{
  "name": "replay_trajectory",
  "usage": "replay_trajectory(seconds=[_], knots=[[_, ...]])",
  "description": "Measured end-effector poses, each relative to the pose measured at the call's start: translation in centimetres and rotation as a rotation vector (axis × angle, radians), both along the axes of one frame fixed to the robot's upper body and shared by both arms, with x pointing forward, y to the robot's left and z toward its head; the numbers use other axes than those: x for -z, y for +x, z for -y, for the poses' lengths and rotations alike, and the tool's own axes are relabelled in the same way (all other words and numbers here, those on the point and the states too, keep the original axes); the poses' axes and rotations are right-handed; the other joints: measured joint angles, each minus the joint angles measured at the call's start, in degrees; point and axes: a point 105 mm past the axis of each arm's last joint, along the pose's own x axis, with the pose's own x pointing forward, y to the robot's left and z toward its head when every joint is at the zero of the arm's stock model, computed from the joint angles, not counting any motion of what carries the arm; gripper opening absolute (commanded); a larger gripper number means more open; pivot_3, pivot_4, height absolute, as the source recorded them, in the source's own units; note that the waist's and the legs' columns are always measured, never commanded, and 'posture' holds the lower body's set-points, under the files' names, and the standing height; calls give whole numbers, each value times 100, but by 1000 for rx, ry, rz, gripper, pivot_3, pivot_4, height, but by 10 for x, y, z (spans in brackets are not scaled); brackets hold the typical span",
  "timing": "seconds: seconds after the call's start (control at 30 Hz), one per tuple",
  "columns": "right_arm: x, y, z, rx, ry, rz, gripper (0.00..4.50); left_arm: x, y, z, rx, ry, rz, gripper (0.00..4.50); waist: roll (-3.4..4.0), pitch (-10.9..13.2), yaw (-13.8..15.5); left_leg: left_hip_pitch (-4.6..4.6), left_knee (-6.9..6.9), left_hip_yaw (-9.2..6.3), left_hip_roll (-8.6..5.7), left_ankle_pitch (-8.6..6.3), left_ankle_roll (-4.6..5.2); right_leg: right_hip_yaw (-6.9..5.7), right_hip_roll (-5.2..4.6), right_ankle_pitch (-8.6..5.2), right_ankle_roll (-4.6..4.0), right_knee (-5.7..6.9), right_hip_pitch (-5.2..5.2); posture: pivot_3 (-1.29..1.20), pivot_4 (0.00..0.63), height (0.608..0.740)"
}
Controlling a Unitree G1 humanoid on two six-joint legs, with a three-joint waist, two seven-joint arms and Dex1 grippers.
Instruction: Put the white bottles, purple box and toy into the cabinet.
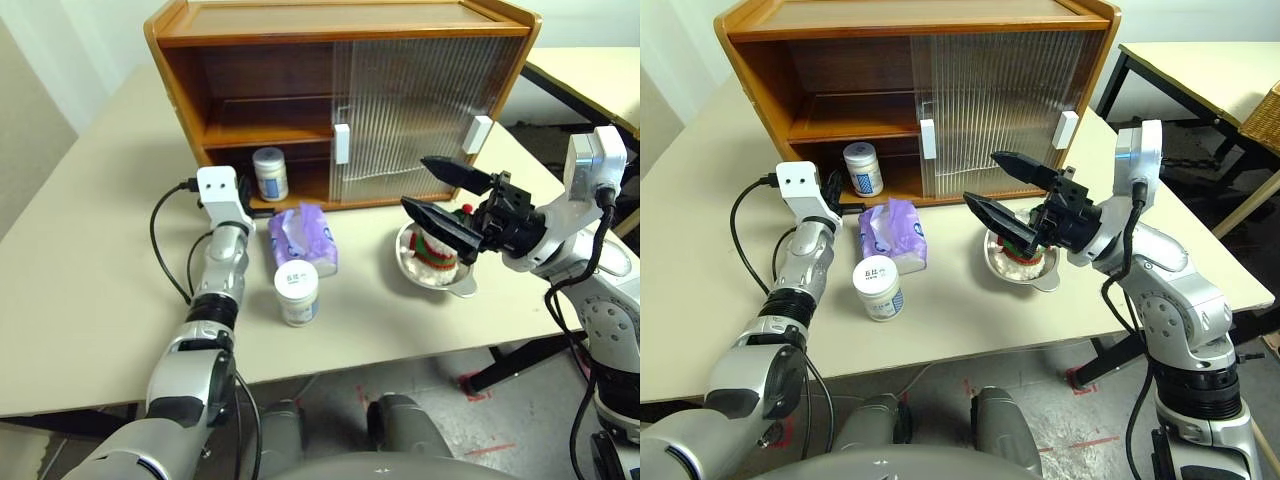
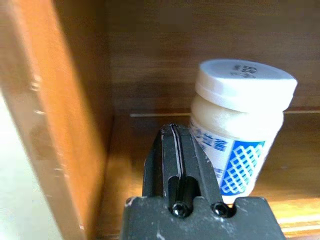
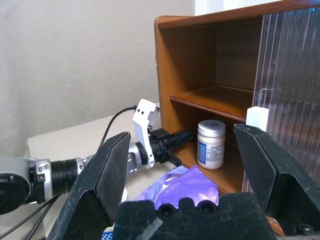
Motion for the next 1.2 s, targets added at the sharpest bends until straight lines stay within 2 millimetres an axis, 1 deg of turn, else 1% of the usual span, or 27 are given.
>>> replay_trajectory(seconds=[0.23, 0.43, 0.67, 0.83, 1.13, 1.2], knots=[[-2, -1, -1, 3, -3, 7, 4500, 10, 5, 0, -20, -7, -52, 39, -1, 0, -2, -3, 3, 6, -3, 0, 0, -3, 0, 0, 1, -1, 0, -88, 0, 740], [-1, -1, 0, 11, -4, 1, 4500, 1, 15, 4, -15, -11, -54, 39, -1, 0, -10, -5, 3, 11, -4, 0, 0, -5, 0, 0, 1, -3, -1, -96, 0, 740], [0, -1, 0, 21, -3, -6, 4500, 1, 17, 7, 9, -7, -60, 39, -1, 0, -33, -5, 2, 12, -2, -1, -1, -5, 0, 0, 1, -3, -2, -111, 0, 740], [0, -2, 0, 26, -2, -6, 4500, 8, 16, 12, 22, -10, -85, 39, -1, 0, -39, -5, 3, 23, 0, -1, -1, -5, 0, 0, 1, -3, -2, -119, 0, 740], [-2, -4, 1, 31, -3, 2, 4500, 9, 18, 18, 40, -11, -101, 39, -1, 0, -71, -9, 3, 30, 0, -1, -1, -7, -1, 0, 1, -4, -2, -129, 0, 740], [-4, -5, 1, 33, -1, 9, 4500, 7, 20, 20, 48, -12, -99, 39, -2, 0, -75, -10, 3, 36, 0, -1, -1, -8, -1, 0, 1, -6, -2, -132, 0, 740]])
